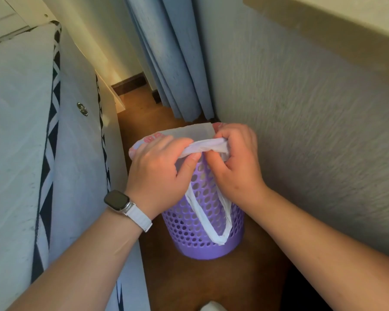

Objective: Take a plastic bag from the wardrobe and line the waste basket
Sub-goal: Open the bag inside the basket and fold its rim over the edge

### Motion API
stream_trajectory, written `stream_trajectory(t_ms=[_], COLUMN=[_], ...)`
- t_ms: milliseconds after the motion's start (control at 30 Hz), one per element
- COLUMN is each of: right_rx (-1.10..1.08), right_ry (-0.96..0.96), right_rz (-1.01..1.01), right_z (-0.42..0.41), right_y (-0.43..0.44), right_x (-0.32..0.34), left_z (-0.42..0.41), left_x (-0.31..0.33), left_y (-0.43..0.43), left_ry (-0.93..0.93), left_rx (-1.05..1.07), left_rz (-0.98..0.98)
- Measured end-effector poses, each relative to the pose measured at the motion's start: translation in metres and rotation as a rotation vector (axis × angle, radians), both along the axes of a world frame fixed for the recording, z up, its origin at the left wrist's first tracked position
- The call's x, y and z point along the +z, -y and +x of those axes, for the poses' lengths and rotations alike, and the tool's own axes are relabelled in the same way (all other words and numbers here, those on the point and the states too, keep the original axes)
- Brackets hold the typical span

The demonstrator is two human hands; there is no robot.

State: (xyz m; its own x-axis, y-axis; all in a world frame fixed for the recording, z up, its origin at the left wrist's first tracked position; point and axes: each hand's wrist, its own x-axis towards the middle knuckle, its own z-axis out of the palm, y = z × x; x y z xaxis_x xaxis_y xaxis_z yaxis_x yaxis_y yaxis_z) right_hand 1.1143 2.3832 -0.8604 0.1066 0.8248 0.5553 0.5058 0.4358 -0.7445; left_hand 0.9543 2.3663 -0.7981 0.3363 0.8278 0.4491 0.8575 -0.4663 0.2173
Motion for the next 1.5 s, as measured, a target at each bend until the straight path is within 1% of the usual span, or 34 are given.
stream_trajectory(t_ms=[100, 233, 300, 367, 433, 567, 633, 767, 900, 1000, 1100, 1233, 1367, 1400, 1500], right_rx=[0.044, 0.174, 0.172, 0.155, 0.138, 0.072, 0.032, -0.003, -0.005, 0.038, 0.094, 0.088, 0.033, 0.018, -0.022], right_ry=[-0.034, -0.086, -0.129, -0.121, -0.087, -0.079, -0.059, -0.018, 0.008, -0.006, -0.059, -0.126, -0.111, -0.1, -0.062], right_rz=[-0.048, -0.092, -0.127, -0.142, -0.111, -0.026, 0.002, 0.055, 0.079, 0.096, 0.082, 0.02, 0.074, 0.083, 0.068], right_z=[-0.003, 0.0, 0.002, 0.003, 0.005, 0.005, 0.003, 0.001, -0.004, -0.004, 0.004, 0.013, 0.013, 0.013, 0.01], right_y=[0.002, 0.004, 0.003, 0.002, 0.001, 0.0, 0.002, 0.005, 0.007, 0.007, 0.003, -0.004, -0.004, -0.003, -0.001], right_x=[0.0, 0.003, 0.004, 0.004, 0.002, 0.007, 0.011, 0.011, 0.01, 0.013, 0.013, 0.009, 0.012, 0.014, 0.018], left_z=[-0.005, -0.011, -0.012, -0.012, -0.011, -0.006, -0.003, 0.0, 0.0, -0.003, -0.01, -0.014, -0.011, -0.01, -0.004], left_x=[-0.004, -0.003, -0.003, -0.003, -0.002, 0.003, 0.005, 0.006, 0.002, 0.002, 0.006, 0.007, 0.004, 0.005, 0.008], left_y=[-0.003, -0.007, -0.007, -0.007, -0.007, -0.004, -0.001, -0.001, 0.0, -0.001, -0.006, -0.009, -0.007, -0.006, 0.0], left_ry=[-0.033, 0.041, 0.05, 0.064, 0.108, 0.187, 0.174, 0.061, 0.046, 0.036, 0.074, 0.173, 0.208, 0.188, 0.051], left_rx=[0.012, 0.045, 0.043, 0.041, 0.046, -0.007, -0.022, 0.0, 0.031, 0.032, 0.034, -0.007, -0.028, -0.031, -0.017], left_rz=[0.029, 0.058, 0.068, 0.062, 0.046, 0.028, 0.027, 0.091, 0.128, 0.133, 0.154, 0.134, 0.098, 0.098, 0.128])
